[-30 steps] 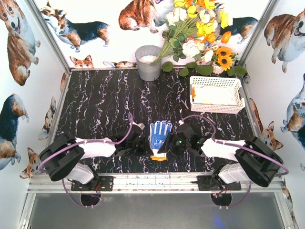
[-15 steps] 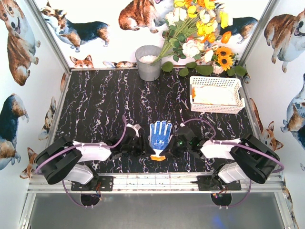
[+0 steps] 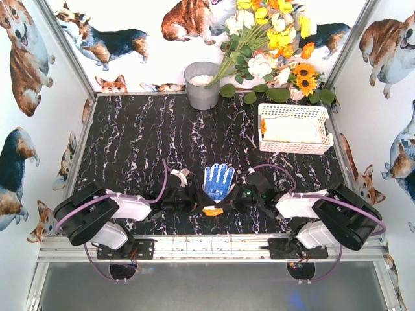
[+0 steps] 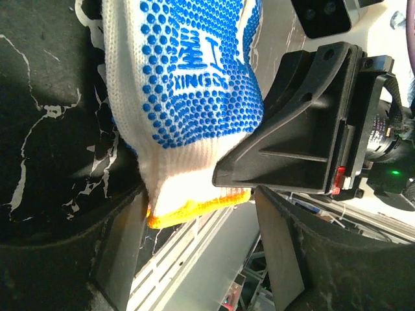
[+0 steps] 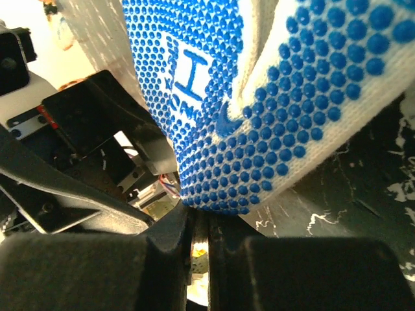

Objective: Put the gloves into the storage basket
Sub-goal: Pick up the glove from the center of the board.

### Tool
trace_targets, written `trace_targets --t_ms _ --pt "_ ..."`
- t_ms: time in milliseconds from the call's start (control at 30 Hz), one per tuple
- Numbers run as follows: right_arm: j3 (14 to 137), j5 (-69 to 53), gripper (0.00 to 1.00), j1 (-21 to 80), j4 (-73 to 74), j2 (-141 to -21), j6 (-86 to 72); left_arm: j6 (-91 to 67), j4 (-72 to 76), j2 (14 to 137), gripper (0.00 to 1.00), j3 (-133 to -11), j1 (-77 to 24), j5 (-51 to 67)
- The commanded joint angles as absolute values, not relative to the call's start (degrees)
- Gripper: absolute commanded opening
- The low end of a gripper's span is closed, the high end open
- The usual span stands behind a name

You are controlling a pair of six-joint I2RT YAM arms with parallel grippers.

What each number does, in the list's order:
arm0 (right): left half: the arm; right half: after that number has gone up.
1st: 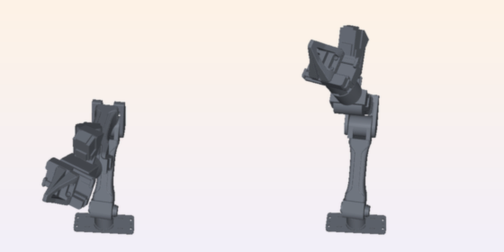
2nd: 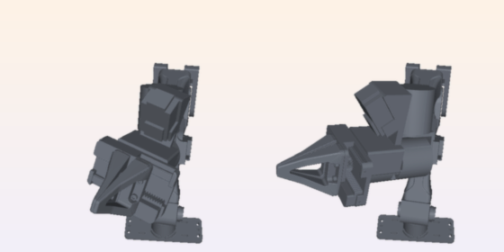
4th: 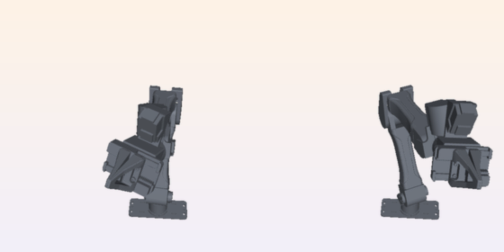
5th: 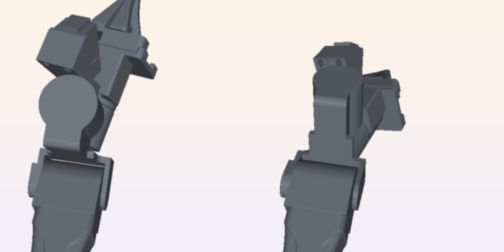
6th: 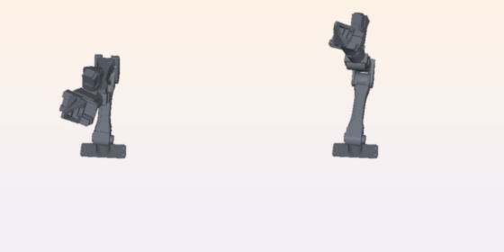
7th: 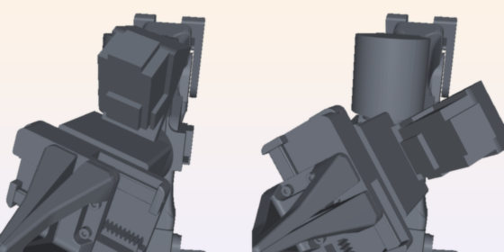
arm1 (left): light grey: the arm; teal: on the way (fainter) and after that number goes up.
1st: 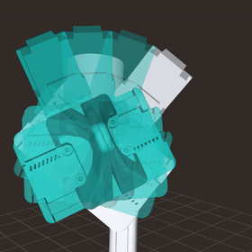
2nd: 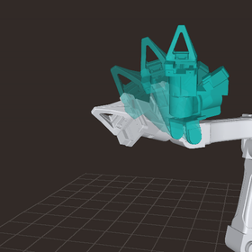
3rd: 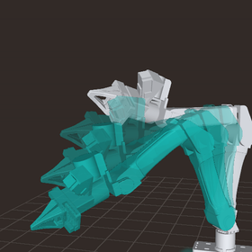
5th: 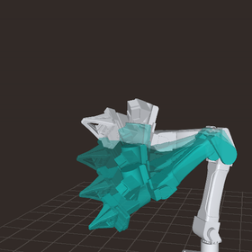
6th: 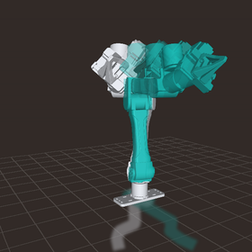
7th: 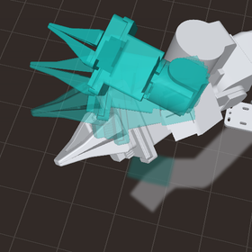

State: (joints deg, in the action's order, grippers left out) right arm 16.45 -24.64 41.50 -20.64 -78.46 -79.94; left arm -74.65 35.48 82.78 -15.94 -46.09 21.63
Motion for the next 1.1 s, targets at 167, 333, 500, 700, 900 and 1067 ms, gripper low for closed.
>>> trace_targets --t_ms 167,333,500,700,900,1067 --pt "15.71 -26.1 0.0 40.12 -28.52 -74.36 -83.91 -76.2 38.27 83.31 0.69 -15.47 -45.29 22.1" --pt "15.48 -26.53 0.0 39.99 -29.43 -74.17 -84.58 -78.01 42.46 84.16 0.75 -15.99 -45.27 23.16" --pt "15.36 -26.92 0.0 39.99 -30.1 -74.09 -85.12 -79.25 45.59 84.44 0.76 -16.35 -45.18 23.36" --pt "15.14 -27.13 0.0 39.99 -31.27 -74.18 -85.78 -82.38 51.73 85.31 0.76 -15.27 -45.17 22.94" --pt "14.51 -26.95 0.0 39.99 -31.36 -74.18 -86.03 -83.15 51.63 82.32 0.69 -13.97 -45.09 19.99" --pt "14.42 -26.69 0.0 39.9 -31.45 -74.23 -86.09 -83.71 48.25 79.1 0.53 -13.27 -45.09 17.34"
